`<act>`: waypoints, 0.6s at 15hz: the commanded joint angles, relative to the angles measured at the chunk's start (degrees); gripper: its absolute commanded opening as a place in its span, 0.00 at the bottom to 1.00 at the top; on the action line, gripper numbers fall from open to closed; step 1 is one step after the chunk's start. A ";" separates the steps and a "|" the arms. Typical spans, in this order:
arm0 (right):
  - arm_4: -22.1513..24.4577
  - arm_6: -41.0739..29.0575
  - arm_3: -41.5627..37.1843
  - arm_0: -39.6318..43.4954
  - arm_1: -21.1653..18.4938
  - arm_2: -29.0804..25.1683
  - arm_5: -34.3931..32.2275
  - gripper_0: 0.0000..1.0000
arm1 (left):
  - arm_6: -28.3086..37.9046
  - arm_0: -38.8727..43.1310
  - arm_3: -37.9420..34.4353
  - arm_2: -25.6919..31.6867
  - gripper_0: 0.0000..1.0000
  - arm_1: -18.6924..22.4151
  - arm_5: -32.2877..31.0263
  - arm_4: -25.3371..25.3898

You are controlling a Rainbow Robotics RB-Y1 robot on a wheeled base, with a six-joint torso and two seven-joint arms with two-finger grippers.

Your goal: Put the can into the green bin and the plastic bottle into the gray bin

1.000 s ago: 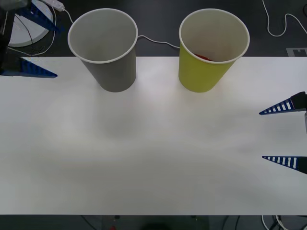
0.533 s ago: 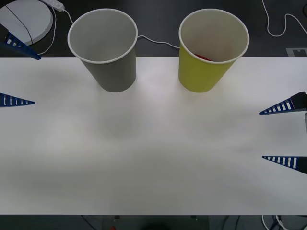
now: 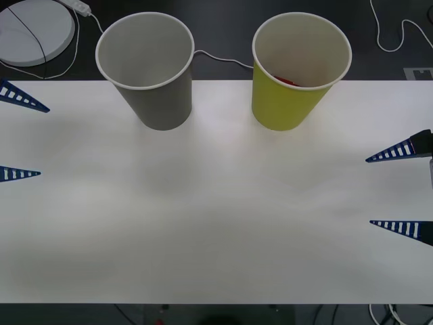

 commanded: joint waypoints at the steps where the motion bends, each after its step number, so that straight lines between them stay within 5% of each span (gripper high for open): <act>1: 0.00 0.00 0.00 0.00 0.00 0.00 0.00 1.00 | -4.98 2.81 1.33 0.41 1.00 -0.55 0.01 0.67; 9: 0.00 0.00 0.00 0.00 0.00 0.00 0.00 1.00 | -11.30 4.57 3.88 -0.73 1.00 -0.63 0.01 0.50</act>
